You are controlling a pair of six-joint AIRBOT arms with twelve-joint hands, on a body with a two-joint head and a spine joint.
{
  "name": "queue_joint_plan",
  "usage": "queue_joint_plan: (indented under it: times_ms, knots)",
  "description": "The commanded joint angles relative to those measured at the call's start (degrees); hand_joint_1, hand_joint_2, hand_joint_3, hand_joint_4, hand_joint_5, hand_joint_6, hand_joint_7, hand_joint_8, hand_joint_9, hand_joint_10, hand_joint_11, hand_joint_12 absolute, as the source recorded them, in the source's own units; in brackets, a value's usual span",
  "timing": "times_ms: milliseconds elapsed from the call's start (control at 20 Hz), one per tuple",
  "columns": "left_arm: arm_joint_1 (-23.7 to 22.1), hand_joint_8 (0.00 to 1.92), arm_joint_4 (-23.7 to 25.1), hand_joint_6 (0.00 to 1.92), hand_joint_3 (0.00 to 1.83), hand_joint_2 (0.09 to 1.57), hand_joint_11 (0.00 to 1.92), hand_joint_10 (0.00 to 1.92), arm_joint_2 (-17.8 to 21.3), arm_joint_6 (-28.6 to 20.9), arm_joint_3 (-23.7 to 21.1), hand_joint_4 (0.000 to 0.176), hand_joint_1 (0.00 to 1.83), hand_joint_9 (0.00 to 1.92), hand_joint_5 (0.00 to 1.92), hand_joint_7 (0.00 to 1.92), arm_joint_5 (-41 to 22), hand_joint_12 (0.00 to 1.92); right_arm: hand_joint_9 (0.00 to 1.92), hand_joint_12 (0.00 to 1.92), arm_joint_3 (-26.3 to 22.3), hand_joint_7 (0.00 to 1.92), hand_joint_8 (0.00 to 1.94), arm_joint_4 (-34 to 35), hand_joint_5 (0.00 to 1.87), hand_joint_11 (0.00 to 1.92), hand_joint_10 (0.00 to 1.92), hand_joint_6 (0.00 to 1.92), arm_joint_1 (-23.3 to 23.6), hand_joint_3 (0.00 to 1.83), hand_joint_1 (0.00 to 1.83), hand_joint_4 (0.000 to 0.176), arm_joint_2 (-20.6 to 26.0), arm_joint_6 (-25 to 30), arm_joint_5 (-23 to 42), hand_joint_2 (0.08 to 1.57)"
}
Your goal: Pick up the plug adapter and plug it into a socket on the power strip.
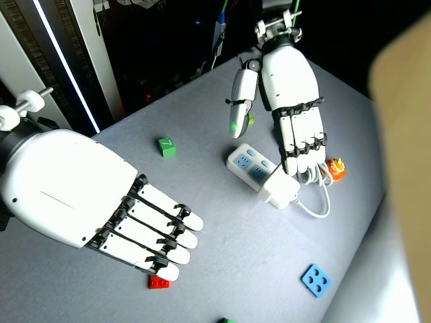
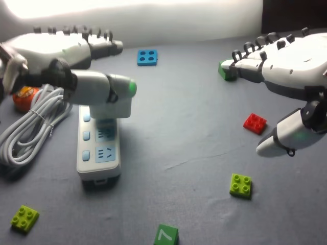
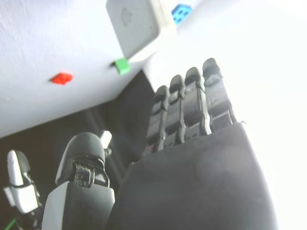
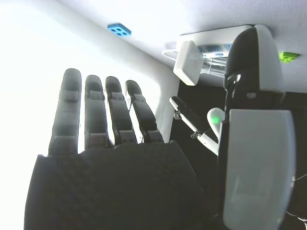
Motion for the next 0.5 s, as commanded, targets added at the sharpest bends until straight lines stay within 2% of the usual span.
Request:
queue_joint_plan:
  times_ms: [0, 450]
  knots:
    - [-1.2, 0.01, 1.57, 0.01, 0.0, 1.3, 0.01, 0.01, 0.73, 0.31, 0.49, 0.0, 0.0, 0.05, 0.09, 0.08, -0.68, 0.07, 0.01, 0.2, -0.23, 0.0, 0.0, -2.32, 0.0, 0.0, 0.0, 0.0, 0.52, 0.0, 0.81, 0.0, 0.44, 0.24, 2.23, 0.87]
    - [-6.11, 0.0, 1.57, 0.01, 0.0, 1.3, 0.01, 0.0, 0.75, 2.6, 1.77, 0.0, 0.0, 0.05, 0.08, 0.08, 1.94, 0.05, 0.0, 0.16, -1.25, 0.0, 0.0, -2.32, 0.0, 0.0, 0.0, 0.0, 2.12, 0.0, 0.8, 0.0, 0.83, -0.48, 1.17, 0.88]
